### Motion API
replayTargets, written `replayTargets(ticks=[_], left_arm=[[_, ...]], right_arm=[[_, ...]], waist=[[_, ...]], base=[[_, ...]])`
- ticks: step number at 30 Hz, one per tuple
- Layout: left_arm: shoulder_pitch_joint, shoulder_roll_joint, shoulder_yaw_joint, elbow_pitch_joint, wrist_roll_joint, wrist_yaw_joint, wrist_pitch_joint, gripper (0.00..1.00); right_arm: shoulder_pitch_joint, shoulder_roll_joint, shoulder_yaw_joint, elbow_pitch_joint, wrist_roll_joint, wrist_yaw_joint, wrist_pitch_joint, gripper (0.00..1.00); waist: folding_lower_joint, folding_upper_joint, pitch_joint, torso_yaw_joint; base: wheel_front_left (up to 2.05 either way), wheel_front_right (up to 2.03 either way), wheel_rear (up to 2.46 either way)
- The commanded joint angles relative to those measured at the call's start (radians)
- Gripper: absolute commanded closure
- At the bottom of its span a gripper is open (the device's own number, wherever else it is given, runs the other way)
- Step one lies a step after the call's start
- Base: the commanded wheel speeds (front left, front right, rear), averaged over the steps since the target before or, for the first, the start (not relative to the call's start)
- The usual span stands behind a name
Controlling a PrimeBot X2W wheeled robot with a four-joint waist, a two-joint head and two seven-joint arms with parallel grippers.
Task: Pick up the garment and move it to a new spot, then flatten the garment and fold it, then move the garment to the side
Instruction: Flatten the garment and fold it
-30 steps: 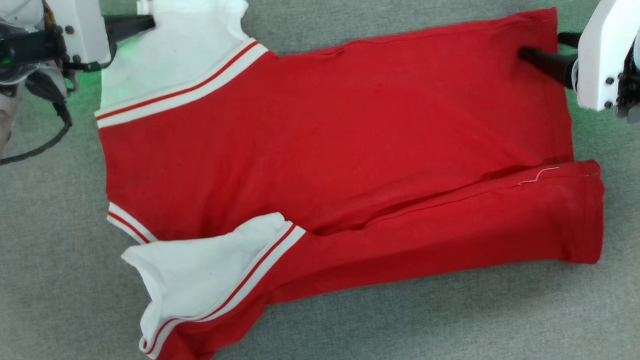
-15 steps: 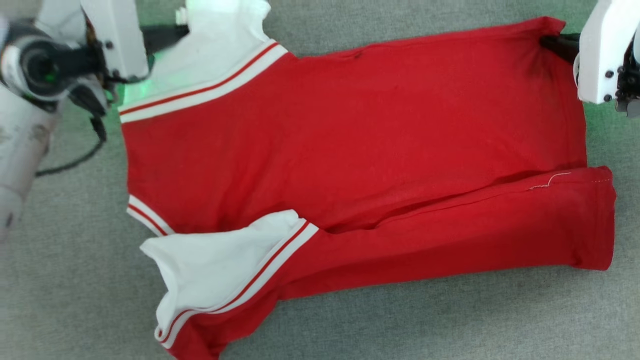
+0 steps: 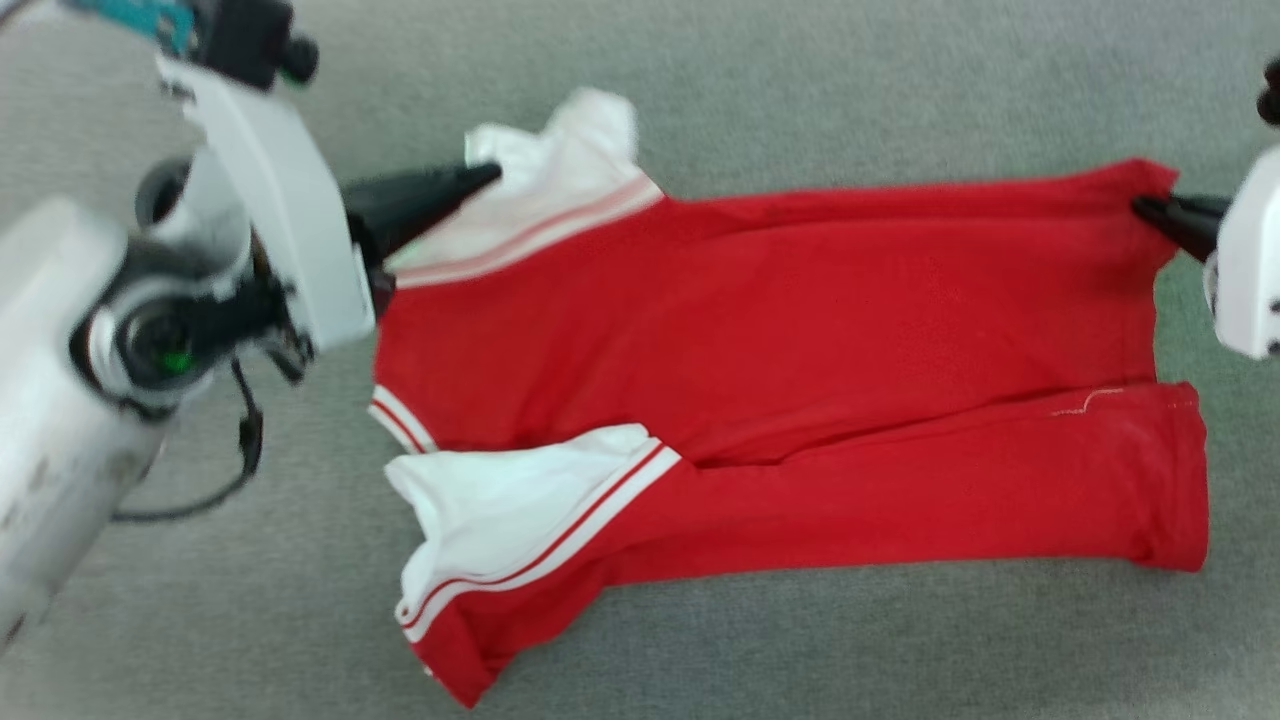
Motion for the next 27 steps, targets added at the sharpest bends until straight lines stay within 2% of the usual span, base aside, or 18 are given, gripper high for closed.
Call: replayTargets(ticks=[1,9,16,21,24,27], left_arm=[[0.032,0.022,-0.002,-0.036,-0.004,0.001,-0.022,1.00],[0.245,0.160,-0.002,-0.316,-0.003,0.001,-0.226,1.00],[0.438,0.233,-0.027,-0.441,0.022,0.001,-0.407,1.00],[0.542,0.271,-0.036,-0.474,0.020,0.001,-0.506,1.00],[0.589,0.281,-0.059,-0.480,0.014,0.001,-0.525,1.00],[0.600,0.262,-0.081,-0.454,0.033,0.001,-0.528,1.00]], right_arm=[[0.031,-0.018,-0.003,-0.022,0.014,-0.001,-0.005,1.00],[0.229,-0.132,-0.084,-0.180,0.041,-0.001,-0.022,1.00],[0.436,-0.184,-0.232,-0.275,0.034,-0.001,-0.022,1.00],[0.572,-0.175,-0.352,-0.326,0.017,-0.001,-0.001,1.00],[0.640,-0.152,-0.408,-0.353,-0.002,-0.001,0.024,1.00],[0.677,-0.119,-0.456,-0.373,-0.033,-0.001,0.044,1.00]], waist=[[0.0000,0.0000,-0.064,0.053],[0.0000,0.0000,-0.102,0.093],[0.0000,0.0000,-0.106,0.113],[0.0000,0.0000,-0.099,0.113],[0.0000,0.0000,-0.090,0.115],[0.0000,0.0000,-0.075,0.116]], base=[[0.00,0.00,0.00],[0.00,0.00,0.00],[0.00,0.00,0.00],[0.00,0.00,0.00],[0.00,0.00,0.00],[0.00,0.00,0.00]])
